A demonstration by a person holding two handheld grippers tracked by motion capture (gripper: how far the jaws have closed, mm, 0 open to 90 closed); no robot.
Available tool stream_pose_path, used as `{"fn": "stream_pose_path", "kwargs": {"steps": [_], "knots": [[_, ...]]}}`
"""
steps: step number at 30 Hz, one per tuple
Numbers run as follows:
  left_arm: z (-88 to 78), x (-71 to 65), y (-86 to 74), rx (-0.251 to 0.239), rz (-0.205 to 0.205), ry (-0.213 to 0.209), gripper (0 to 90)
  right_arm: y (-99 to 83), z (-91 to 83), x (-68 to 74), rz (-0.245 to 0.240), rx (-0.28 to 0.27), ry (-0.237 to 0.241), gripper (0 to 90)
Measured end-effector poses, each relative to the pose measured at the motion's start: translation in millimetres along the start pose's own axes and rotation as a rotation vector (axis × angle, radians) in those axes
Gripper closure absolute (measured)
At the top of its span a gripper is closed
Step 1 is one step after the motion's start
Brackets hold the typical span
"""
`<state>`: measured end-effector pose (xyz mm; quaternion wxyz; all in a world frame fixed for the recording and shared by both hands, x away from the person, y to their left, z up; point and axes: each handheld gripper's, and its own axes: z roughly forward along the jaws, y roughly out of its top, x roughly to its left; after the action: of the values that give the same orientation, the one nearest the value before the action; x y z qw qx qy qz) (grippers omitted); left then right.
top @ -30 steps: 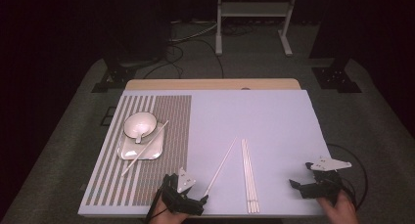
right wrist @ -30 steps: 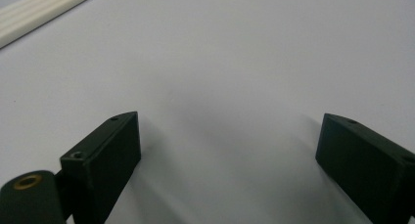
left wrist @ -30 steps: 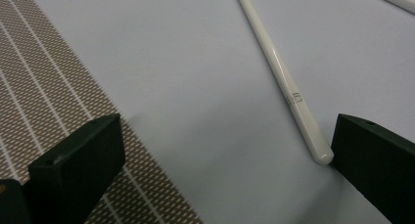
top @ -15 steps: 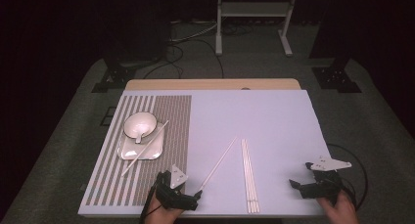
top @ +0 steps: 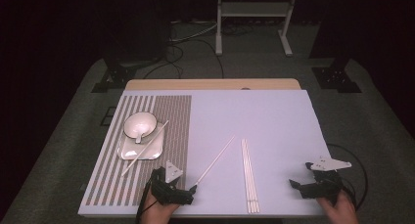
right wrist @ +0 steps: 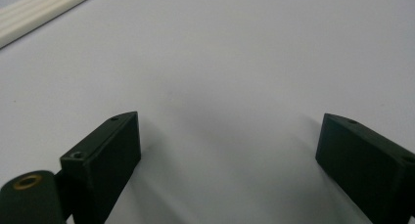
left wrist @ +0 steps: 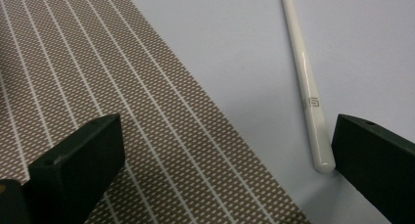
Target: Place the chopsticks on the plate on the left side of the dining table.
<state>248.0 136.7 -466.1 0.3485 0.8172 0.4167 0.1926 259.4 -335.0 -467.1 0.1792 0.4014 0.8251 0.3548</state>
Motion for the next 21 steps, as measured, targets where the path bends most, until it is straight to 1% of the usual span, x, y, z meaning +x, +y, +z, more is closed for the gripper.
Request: {"fn": "stream_pose_path", "kwargs": {"steps": [4,9,11,14,17,19,21], "knots": [[0.0,3.6,1.3,0.012,-0.010,0.014,0.0,0.0,0.0,0.0,0.001,0.000,0.000,8.0],[0.0,9.6,2.7,0.011,-0.012,0.060,0.0,0.0,0.0,0.0,0.001,0.000,0.000,8.0],[0.3,12.1,3.3,0.015,-0.019,0.070,0.0,0.0,0.0,0.0,0.000,0.000,0.000,8.0],[1.0,13.9,3.8,0.016,-0.027,0.070,0.0,0.0,0.0,0.0,0.001,0.000,0.000,8.0],[0.8,13.0,3.8,0.013,-0.016,0.073,0.0,0.0,0.0,0.0,0.001,0.000,0.000,8.0],[1.3,11.6,4.4,0.015,-0.017,0.057,0.0,0.0,0.0,0.0,0.001,0.000,0.000,8.0],[2.6,9.6,6.1,0.020,-0.009,0.044,0.0,0.0,0.0,-0.1,0.000,0.000,0.000,8.0]]}}
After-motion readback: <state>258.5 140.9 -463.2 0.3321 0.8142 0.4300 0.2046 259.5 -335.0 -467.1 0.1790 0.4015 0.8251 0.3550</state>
